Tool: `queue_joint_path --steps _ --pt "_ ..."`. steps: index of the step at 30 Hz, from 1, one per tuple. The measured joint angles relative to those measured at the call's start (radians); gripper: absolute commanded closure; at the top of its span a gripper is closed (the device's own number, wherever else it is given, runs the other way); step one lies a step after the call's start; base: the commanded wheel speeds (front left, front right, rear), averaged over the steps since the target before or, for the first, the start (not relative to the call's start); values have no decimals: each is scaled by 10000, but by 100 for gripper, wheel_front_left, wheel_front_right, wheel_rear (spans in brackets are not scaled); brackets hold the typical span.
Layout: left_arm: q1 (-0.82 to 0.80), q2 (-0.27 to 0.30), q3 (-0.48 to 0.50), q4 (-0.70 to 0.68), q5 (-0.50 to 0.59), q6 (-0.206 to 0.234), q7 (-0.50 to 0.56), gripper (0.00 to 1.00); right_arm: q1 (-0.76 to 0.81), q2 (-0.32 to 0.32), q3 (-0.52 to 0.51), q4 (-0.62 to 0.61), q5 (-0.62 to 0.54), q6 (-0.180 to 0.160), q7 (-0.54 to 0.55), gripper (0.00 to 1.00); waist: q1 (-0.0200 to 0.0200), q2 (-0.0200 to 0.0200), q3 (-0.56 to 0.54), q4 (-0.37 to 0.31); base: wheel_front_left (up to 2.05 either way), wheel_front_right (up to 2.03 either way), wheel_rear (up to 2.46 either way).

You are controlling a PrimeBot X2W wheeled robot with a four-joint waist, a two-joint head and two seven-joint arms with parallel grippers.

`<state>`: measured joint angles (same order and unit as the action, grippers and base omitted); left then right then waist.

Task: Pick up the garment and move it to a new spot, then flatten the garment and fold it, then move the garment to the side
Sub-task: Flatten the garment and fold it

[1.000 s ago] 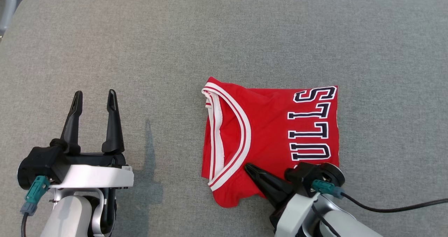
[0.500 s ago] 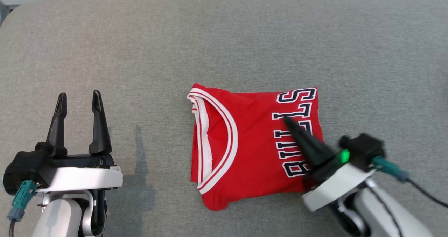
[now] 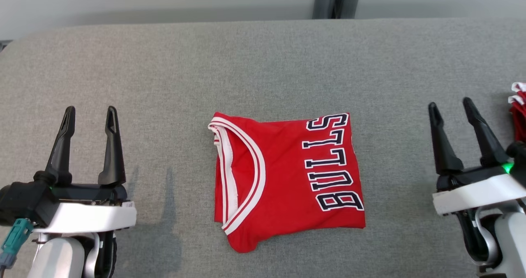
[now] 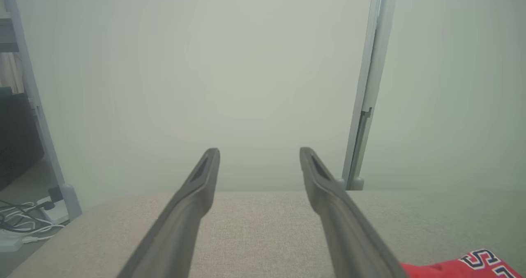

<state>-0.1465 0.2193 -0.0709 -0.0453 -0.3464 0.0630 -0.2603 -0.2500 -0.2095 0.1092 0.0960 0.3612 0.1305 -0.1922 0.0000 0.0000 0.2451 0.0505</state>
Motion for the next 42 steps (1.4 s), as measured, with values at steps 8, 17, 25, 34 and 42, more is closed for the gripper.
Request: queue_joint_path --steps 8,17,25,34,42 --pt "831 173 123 268 313 -79 50 0 736 259 -612 44 -288 0 435 0 0 0 -616 -150 0 0 0" --pt "1543 282 -17 305 274 -44 500 0 1798 491 -895 -238 -525 0 911 0 0 0 -1580 -285 0 0 0" --pt "1977 477 -109 314 265 33 947 0 2445 535 -1164 -851 -825 0 1377 0 0 0 -2227 -343 0 0 0" --pt "2390 594 -176 125 267 169 1315 0 3052 702 -1419 -1532 -1116 0 1873 0 0 0 -2649 -405 0 0 0" --pt "2419 681 -178 42 230 224 1469 0 3172 769 -1452 -1741 -1149 0 2019 0 0 0 -2639 -414 0 0 0"
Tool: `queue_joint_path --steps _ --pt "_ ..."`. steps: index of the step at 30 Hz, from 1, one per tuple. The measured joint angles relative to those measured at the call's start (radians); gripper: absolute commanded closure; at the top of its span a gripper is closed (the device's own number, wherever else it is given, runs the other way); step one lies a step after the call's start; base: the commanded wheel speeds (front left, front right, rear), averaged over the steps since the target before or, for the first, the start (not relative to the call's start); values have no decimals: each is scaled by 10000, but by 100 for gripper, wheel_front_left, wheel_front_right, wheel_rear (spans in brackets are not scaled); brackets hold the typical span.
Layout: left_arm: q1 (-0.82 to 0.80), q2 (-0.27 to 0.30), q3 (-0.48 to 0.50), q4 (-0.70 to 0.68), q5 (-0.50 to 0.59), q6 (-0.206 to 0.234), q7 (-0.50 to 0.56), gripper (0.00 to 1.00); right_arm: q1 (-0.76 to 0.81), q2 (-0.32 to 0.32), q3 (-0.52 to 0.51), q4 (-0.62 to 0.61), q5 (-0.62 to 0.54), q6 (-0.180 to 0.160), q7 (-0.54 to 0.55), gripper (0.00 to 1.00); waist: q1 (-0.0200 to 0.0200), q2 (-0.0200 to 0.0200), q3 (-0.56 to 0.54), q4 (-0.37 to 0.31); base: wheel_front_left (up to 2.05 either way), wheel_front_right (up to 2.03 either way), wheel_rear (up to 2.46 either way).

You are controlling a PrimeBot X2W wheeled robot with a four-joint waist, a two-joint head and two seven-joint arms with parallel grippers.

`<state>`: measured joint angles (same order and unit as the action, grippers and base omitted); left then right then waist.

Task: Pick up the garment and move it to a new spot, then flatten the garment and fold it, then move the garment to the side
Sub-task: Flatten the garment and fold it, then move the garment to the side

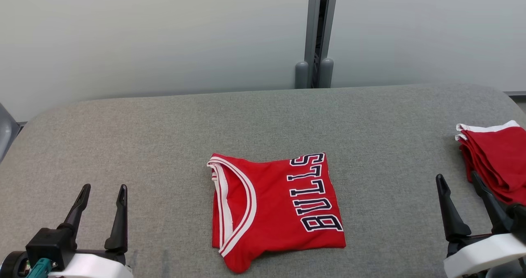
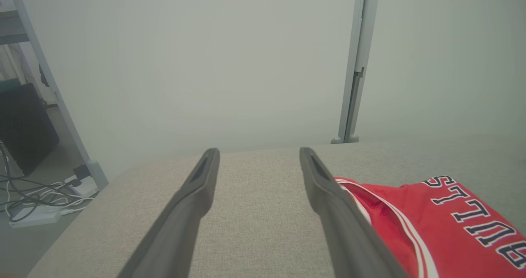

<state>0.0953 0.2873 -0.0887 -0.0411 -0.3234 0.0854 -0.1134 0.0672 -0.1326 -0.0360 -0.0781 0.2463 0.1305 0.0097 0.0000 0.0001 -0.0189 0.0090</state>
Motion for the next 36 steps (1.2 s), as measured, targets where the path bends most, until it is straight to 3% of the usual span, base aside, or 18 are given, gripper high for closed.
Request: queue_joint_path --steps 26,32,36 --pt "-7 117 -107 -105 -123 142 77 0 -42 12 -6 182 82 0 -12 0 0 0 145 -3 0 0 0" --pt "-337 105 -230 -198 -123 134 56 0 -275 -69 100 449 278 0 2 0 0 0 334 252 0 0 0" --pt "-608 4 -303 -161 -132 121 -117 0 -771 -383 568 1248 591 0 -119 0 0 0 585 606 0 0 0"
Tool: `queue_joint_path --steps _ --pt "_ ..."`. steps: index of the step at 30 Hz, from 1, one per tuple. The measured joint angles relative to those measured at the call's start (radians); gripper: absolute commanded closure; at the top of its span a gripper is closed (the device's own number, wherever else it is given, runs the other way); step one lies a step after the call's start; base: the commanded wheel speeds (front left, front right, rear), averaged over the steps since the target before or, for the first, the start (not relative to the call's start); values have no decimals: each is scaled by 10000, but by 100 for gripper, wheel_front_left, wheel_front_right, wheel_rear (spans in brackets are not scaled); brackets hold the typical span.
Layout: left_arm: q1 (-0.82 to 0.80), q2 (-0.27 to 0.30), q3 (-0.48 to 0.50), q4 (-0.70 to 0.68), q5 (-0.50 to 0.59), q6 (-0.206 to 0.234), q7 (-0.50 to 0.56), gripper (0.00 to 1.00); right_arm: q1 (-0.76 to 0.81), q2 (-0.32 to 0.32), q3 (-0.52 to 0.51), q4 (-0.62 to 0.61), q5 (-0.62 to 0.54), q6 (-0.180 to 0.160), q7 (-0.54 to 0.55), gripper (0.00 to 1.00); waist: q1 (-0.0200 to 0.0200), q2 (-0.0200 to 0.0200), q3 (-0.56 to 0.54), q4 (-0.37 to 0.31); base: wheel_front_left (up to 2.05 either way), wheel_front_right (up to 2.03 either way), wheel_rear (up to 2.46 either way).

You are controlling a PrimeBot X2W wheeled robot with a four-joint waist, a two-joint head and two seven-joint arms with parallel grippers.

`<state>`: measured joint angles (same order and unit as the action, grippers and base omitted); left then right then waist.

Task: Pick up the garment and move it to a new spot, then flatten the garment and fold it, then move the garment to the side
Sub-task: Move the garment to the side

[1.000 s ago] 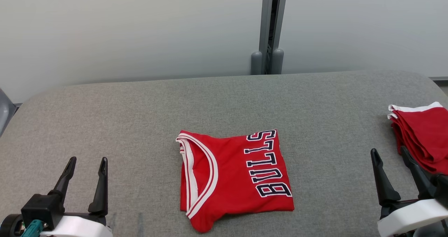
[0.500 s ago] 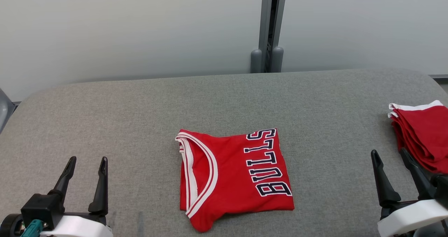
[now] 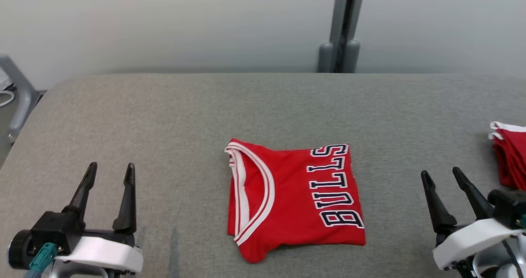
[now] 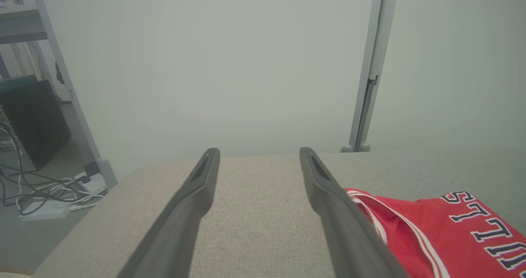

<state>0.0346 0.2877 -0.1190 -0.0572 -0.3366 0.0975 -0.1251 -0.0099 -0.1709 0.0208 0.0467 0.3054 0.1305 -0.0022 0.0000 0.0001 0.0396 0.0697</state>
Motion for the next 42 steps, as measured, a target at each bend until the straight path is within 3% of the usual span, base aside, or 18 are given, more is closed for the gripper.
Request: queue_joint_path --steps 12,20,22,23,24,34,42 --pt "-1184 -579 -326 1020 -163 -297 -974 0 -1757 -694 1933 2861 1074 2 -228 0 0 0 1445 1524 0 0 0" --pt "-1642 -796 -291 1473 -161 -422 -1235 0 -2545 -1022 2957 3883 1889 0 -94 2 0 0 2198 2011 0 0 0" --pt "-1741 -805 -274 1540 -159 -437 -1264 0 -2693 -1095 3202 3952 2132 0 -77 51 0 0 2257 2006 0 0 0" --pt "-1785 -815 -267 1565 -155 -437 -1267 0 -2742 -1139 3294 3981 2228 0 -77 56 0 0 2270 1990 0 0 0" --pt "-1827 -813 -253 1578 -142 -439 -1304 0 -2796 -1162 3381 4013 2311 0 -121 100 0 0 2283 1969 0 0 0" --pt "-1883 -782 -94 1498 -19 -477 -1342 0 -2858 -1605 3421 3452 1954 8 -564 100 1 0 2265 1361 0 0 0" --pt "-1703 -529 128 1168 17 -422 -1348 0 -1984 -1801 2573 1873 1051 6 -105 100 0 0 2231 5 0 0 0"
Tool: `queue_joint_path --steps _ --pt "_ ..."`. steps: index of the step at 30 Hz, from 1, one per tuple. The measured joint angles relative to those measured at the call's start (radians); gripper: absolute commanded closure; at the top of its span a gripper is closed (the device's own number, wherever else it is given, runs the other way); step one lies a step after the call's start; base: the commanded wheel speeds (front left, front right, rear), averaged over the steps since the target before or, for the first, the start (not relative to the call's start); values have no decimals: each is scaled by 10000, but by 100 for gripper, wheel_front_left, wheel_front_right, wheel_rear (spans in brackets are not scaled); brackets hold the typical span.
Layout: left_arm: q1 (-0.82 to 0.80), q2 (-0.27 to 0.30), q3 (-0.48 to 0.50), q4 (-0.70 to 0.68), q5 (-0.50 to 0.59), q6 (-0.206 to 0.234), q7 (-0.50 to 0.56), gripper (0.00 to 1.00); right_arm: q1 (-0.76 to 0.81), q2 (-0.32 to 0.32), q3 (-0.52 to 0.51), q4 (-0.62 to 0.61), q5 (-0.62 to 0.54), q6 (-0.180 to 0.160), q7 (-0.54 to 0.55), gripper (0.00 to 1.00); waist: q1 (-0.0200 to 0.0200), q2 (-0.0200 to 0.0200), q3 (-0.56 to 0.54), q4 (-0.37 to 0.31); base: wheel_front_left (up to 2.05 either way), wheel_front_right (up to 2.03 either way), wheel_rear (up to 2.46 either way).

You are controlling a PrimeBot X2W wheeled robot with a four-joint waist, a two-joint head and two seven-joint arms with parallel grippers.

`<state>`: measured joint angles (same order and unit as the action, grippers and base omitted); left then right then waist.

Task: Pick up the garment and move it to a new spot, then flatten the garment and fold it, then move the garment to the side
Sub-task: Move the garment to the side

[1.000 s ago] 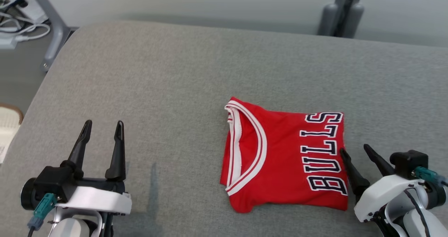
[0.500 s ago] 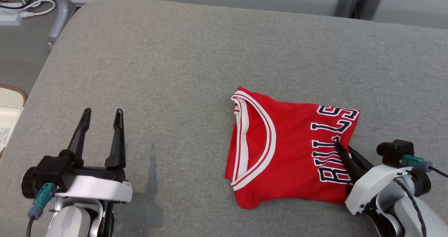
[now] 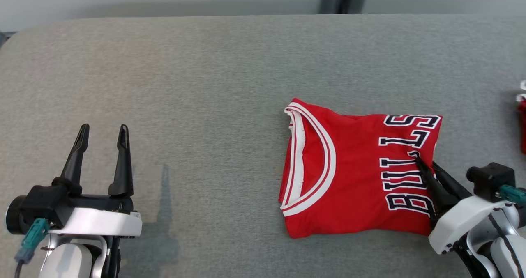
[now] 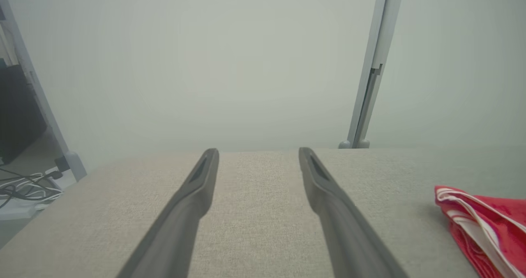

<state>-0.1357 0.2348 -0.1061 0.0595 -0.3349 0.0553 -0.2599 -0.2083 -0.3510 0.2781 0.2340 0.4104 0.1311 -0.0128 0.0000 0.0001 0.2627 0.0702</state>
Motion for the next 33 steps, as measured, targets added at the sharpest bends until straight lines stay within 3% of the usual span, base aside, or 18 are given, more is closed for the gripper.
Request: queue_joint_path --steps 8,17,25,33 --pt "-141 347 36 -437 48 19 219 0 551 -23 -725 -1129 -410 -2 410 100 0 0 197 -1787 0 0 0" --pt "-459 779 -31 -849 291 27 663 0 -289 -29 -301 -1390 -360 -2 270 100 0 -1 858 -3423 0 0 0" --pt "-818 1037 -159 -1204 468 -4 1009 0 -2016 -612 -203 -1089 -98 -2 -221 100 0 0 1679 -4076 0 0 0" --pt "-1299 1304 -282 -1511 617 -33 1277 0 -3975 -1783 -882 491 180 0 -1112 100 0 0 2507 -4238 0 0 0"
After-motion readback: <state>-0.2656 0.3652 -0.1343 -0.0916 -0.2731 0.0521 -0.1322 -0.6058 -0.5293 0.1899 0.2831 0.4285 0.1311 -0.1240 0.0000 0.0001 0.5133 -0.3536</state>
